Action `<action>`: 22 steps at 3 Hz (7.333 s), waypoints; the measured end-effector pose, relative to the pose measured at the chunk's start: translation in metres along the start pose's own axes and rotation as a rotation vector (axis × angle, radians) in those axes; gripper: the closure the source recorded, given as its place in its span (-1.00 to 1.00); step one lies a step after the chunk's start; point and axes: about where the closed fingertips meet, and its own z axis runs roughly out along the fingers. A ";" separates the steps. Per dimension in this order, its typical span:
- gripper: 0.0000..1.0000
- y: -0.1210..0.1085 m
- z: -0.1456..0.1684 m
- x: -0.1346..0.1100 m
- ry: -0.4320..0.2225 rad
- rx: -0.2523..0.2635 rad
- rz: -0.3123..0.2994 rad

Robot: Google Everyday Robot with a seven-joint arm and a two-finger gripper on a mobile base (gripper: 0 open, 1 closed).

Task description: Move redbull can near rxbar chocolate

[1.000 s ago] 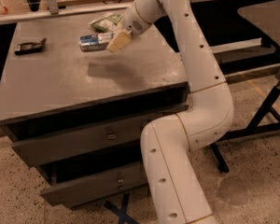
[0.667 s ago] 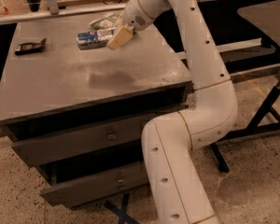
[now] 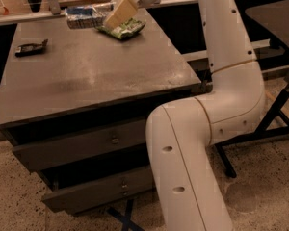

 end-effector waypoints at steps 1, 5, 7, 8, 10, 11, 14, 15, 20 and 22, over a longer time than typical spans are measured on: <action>1.00 0.019 -0.007 -0.004 -0.004 -0.093 0.168; 1.00 0.068 -0.057 -0.017 0.077 -0.140 0.656; 1.00 0.103 -0.091 -0.012 0.125 0.039 0.445; 1.00 0.089 -0.069 0.044 0.228 0.144 0.401; 1.00 0.028 -0.014 0.114 0.230 0.301 0.285; 1.00 -0.010 0.013 0.100 0.123 0.356 0.183; 1.00 -0.066 0.113 0.087 0.021 0.213 0.046; 1.00 -0.071 0.140 0.085 0.013 0.159 0.032; 1.00 -0.089 0.202 0.039 0.026 0.090 -0.021; 0.53 -0.086 0.214 0.034 0.040 0.061 -0.040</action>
Offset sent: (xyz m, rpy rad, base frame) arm -0.0873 -0.0377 0.0295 -0.0819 0.7755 -0.0925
